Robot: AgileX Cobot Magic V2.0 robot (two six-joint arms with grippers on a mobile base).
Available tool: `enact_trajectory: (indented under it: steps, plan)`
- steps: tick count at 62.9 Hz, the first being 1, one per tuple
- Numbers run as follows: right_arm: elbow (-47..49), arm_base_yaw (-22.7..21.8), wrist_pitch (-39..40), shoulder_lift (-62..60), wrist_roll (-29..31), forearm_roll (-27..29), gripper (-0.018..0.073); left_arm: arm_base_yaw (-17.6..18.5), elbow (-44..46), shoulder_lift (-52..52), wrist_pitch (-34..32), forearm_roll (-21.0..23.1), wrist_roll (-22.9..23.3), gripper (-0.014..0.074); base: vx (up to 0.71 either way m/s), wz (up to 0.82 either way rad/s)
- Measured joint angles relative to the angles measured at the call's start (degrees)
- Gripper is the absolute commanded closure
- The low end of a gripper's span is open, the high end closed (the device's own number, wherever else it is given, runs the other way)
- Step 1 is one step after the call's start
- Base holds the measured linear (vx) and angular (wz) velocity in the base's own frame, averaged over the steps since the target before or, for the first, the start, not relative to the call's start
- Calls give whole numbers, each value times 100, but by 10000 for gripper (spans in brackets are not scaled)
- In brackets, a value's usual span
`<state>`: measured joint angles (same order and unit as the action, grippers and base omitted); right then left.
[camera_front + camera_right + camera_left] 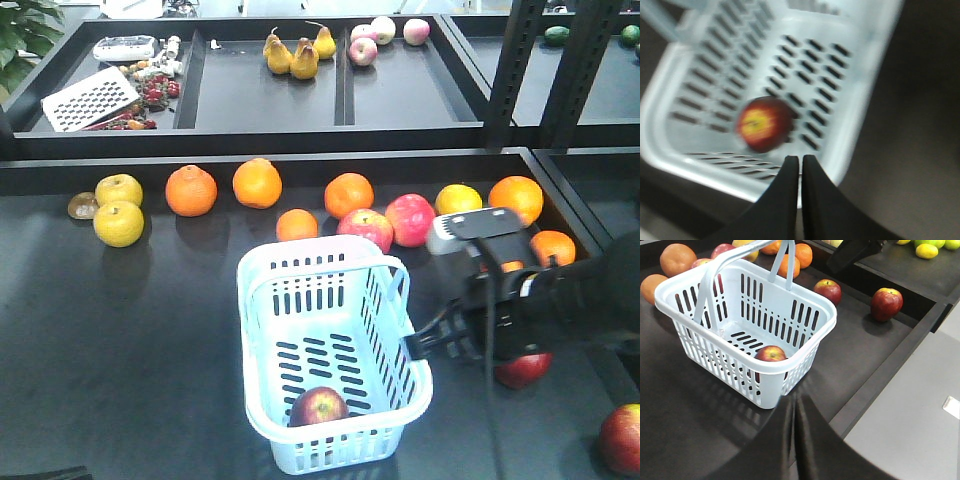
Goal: Pick three apples into basket with both arms
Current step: 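Move the right gripper back and grasp a second red apple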
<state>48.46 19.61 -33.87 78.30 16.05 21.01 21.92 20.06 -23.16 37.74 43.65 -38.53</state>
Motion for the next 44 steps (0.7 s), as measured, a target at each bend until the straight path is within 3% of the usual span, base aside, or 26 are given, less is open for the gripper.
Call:
enact_trajectory:
  steps: [7,14,24,31,36,44]
  plan:
    - [0,-489,-8,-6,-587,-692,529,0,0,0,0,0,0,603,0,0]
    - [0,-1061,103,56,-656,-880,453,0,0,0,0,0,0,603,0,0]
    - [208,-1756,119,428,-424,-910,181,0,0,0,0,0,0,603,0,0]
    - [663,-1986,-26,858,-324,-931,-38,0,0,0,0,0,0,603,0,0]
    - [1024,-2069,-149,1233,-318,-984,-141,0,0,0,0,0,0,603,0,0]
    - [1572,-2096,-389,1906,-343,-1173,-167,0,0,0,0,0,0,603,0,0]
